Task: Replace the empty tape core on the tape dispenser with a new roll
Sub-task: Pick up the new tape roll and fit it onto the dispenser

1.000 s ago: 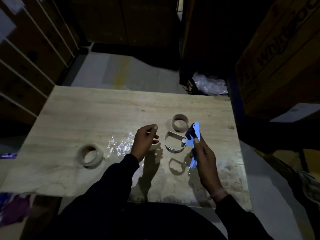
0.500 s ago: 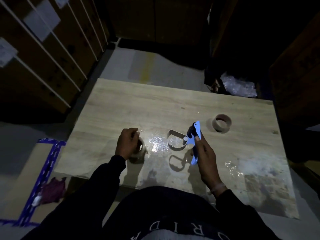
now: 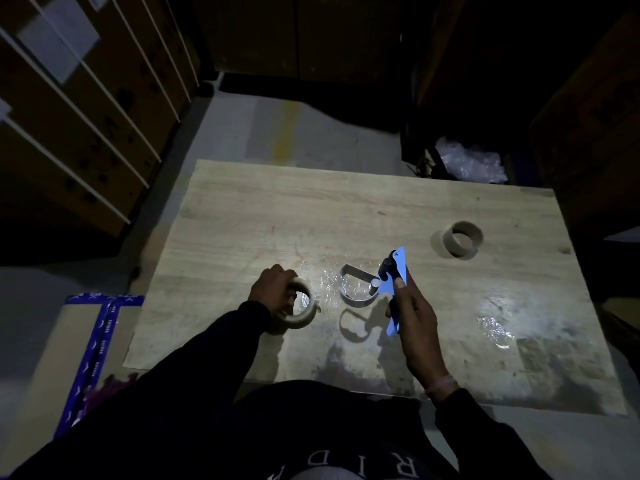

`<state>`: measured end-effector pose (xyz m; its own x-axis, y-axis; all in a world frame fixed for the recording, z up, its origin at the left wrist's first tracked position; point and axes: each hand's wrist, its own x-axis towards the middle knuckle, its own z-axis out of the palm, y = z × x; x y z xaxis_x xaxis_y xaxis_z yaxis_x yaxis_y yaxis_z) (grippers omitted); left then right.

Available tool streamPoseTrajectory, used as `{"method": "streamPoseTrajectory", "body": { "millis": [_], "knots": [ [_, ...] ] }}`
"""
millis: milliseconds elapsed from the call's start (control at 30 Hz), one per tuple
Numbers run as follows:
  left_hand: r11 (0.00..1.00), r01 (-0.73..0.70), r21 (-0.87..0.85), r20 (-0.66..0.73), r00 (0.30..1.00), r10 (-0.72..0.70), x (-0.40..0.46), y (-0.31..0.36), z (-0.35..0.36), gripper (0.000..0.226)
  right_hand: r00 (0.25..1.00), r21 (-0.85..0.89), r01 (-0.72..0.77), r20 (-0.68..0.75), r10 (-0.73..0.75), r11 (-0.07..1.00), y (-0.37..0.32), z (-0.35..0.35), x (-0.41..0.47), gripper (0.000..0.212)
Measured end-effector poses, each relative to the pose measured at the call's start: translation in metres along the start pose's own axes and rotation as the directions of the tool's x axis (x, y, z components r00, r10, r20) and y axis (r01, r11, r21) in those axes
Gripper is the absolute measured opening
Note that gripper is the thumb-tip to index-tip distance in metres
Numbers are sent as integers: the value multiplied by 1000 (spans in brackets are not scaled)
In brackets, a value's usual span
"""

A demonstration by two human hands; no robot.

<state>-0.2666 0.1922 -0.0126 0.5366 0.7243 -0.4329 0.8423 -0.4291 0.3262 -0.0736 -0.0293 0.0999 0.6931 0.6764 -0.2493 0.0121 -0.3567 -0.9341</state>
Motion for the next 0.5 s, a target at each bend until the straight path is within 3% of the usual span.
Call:
{"method": "streamPoseTrajectory", "body": {
  "millis": [200,300,500],
  "knots": [
    [999,-51,14,-7,999,51,-4,-2,-6,19,1000,2,2,-31,-2,1000,1,11,-6,36],
    [977,-49,-209,-28,999,44,-17,0,-17,14,999,-16,-17,-51,16,1000,5,12,-3,39],
    [801,-84,-593,-152,988,-9,-40,-7,-33,15,992,-35,38,-119,-42,999,4,16,4,43]
  ]
}}
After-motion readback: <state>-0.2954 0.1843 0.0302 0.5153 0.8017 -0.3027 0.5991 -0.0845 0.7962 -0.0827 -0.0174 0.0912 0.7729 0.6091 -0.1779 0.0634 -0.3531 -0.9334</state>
